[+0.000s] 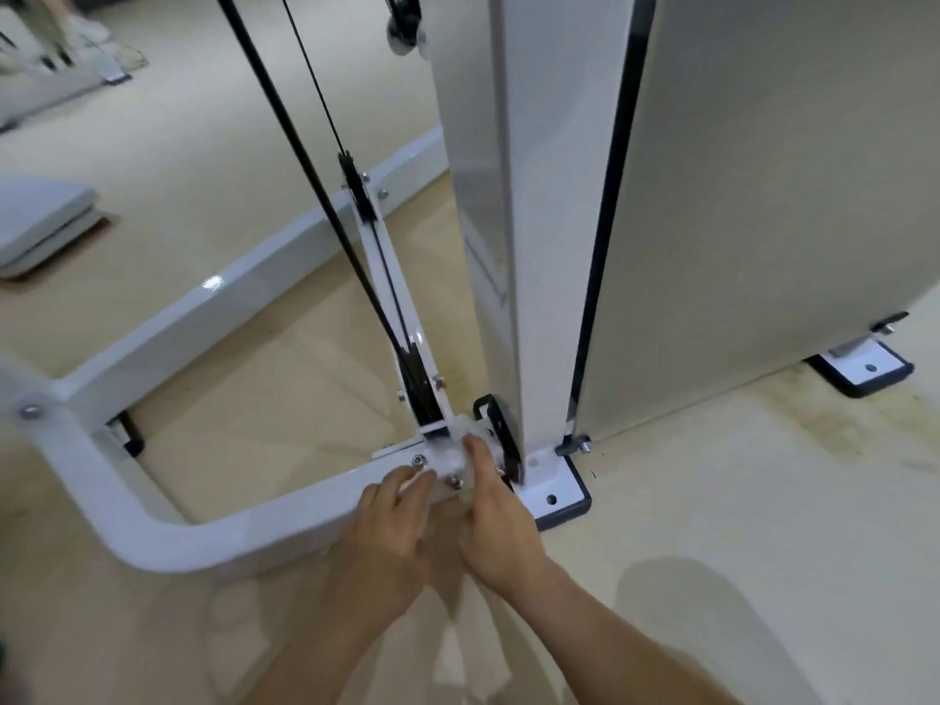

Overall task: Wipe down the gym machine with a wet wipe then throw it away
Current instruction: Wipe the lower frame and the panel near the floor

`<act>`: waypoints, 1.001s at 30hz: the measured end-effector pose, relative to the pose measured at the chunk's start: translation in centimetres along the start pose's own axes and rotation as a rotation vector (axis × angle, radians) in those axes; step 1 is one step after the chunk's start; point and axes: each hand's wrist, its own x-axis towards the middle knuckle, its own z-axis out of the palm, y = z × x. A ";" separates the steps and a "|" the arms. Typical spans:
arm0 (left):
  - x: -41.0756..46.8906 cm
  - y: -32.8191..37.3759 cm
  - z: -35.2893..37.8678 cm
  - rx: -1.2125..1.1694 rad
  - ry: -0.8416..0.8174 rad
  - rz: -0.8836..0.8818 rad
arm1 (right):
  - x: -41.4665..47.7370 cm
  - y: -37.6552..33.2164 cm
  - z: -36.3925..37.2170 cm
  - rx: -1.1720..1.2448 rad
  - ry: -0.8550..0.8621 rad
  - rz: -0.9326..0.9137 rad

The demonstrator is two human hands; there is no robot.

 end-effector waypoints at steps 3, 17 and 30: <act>-0.4 -0.7 -0.1 -0.015 0.045 -0.045 | 1.8 -0.3 -0.2 0.175 -0.026 -0.016; -0.5 -0.4 -0.6 -0.089 -0.001 -0.200 | 6.5 -3.1 -2.3 0.011 -0.170 0.140; 0.2 -2.4 1.0 -0.196 0.281 -0.172 | 0.1 -2.5 2.8 -0.016 -0.077 0.000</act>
